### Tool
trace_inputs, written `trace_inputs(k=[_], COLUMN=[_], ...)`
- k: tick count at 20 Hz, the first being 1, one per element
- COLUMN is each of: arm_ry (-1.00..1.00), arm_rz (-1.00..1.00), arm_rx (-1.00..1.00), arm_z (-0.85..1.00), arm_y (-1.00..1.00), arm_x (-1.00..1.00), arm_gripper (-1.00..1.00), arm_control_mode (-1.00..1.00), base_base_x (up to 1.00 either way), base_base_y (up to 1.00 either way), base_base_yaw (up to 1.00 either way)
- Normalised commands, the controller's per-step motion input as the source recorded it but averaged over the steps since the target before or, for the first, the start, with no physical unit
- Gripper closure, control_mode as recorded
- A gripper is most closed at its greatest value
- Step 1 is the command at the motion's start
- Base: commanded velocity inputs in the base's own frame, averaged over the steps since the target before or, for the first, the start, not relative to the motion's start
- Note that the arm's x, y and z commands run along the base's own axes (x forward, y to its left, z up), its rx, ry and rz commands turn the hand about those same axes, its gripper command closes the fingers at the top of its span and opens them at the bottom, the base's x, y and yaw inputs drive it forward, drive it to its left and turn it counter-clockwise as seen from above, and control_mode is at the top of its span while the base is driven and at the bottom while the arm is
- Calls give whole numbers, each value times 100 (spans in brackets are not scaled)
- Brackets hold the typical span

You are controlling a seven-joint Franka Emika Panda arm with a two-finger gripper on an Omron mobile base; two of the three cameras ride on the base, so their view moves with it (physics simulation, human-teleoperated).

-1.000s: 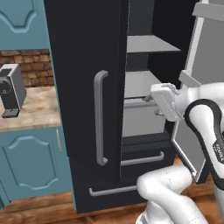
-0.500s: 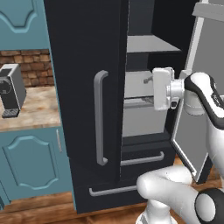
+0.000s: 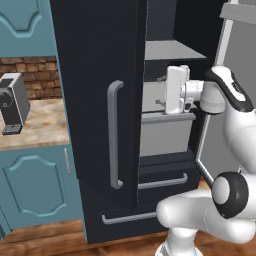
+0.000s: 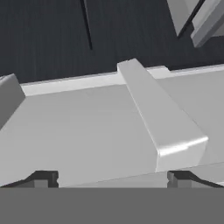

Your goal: Open the fridge, grab two sodas, and place both sodas inside the bowl with ice on the dining counter.

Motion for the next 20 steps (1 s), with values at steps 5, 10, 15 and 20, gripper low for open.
trace_inputs(k=[5, 10, 15, 20], arm_ry=[1, 0, 0, 0], arm_rz=[10, 10, 9, 8], arm_rx=[0, 0, 0, 0], arm_z=[8, 0, 0, 0], arm_y=[54, 75, 84, 89], arm_x=[-2, -28, -47, -60], arm_gripper=[-100, -100, -100, -100], arm_control_mode=[-100, -100, -100, -100], base_base_x=[0, 0, 0, 0], base_base_y=[0, 0, 0, 0], base_base_yaw=[0, 0, 0, 0])
